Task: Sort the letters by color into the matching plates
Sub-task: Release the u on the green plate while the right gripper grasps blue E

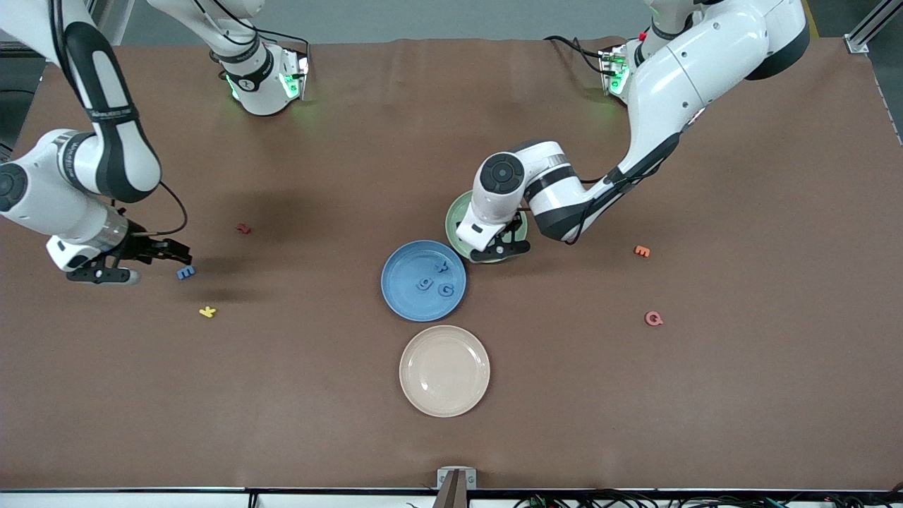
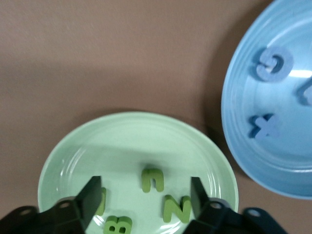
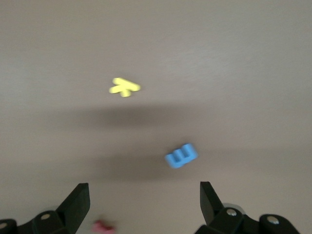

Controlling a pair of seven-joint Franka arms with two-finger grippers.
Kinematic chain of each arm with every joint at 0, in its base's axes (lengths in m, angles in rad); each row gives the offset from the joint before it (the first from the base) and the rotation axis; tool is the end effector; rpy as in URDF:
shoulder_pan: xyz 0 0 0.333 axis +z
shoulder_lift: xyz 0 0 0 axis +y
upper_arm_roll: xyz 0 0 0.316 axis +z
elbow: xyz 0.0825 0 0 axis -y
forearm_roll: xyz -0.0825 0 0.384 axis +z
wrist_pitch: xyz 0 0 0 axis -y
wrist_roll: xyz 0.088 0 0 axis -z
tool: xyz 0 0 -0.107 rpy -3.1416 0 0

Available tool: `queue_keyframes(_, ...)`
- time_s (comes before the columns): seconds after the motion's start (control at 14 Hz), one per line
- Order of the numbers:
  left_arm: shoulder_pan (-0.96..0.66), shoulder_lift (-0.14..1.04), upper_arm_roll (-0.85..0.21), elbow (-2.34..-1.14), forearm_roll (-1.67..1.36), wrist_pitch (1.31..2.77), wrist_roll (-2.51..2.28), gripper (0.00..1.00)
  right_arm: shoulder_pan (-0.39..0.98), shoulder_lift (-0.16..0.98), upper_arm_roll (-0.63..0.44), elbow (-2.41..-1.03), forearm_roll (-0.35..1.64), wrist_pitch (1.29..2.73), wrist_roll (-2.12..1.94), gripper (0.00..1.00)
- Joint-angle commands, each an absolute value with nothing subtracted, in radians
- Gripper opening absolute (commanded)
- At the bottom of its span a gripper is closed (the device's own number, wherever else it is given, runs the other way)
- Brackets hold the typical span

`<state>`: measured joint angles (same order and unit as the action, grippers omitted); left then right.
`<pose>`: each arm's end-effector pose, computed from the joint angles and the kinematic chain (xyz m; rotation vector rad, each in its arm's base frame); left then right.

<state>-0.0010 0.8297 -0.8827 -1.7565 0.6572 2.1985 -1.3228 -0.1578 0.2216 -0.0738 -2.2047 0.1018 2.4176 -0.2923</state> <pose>0.4710 -0.4518 0.2240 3.0933 0.2821 -0.1453 0.5366 -0.1259 0.2799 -3.0904 0.0218 -0.0091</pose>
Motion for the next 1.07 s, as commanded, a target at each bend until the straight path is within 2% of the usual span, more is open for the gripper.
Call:
queue_keyframes(0.0,0.021,0.793,-0.882,-1.753,0.644,2.192,-1.315,1.0,-0.205,0.305,-0.048,-2.214,0.1,2.54,-0.432,1.0)
queue_keyframes(0.36,0.072,0.787,-0.884,-1.743,0.644,2.191,-1.305,0.99,-0.212,0.405,-0.046,-2.21,0.1,2.686,-0.696,1.0)
queue_keyframes(1.0,0.12,0.772,-0.874,-1.759,0.638,2.192,-1.175,0.99,-0.215,0.434,-0.046,-2.264,0.101,2.75,-0.753,1.0)
